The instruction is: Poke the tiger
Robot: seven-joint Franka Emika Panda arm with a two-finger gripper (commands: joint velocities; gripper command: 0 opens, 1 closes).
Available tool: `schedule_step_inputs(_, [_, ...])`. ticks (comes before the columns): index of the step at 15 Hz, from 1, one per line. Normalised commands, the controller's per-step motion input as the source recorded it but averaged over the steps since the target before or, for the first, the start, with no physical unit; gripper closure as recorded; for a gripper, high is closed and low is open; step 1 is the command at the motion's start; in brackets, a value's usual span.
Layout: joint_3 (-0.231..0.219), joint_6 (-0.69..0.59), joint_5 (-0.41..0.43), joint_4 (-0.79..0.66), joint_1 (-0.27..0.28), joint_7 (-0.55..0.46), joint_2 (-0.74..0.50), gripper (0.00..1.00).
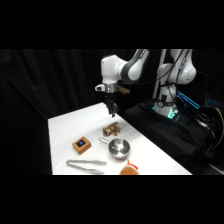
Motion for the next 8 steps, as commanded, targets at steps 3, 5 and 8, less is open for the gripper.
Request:
schedule_step_inputs(3, [-0.101, -0.43, -0.216, 0.12, 0.142, 0.25, -0.38, 0.02])
schedule_step_inputs(5, [-0.084, -0.44, -0.192, 0.18, 0.119, 0.24, -0.29, 0.00])
schedule_step_inputs(8, [-0.055, -0.37, -0.212, 0.16, 0.103, 0.29, -0.27, 0.00])
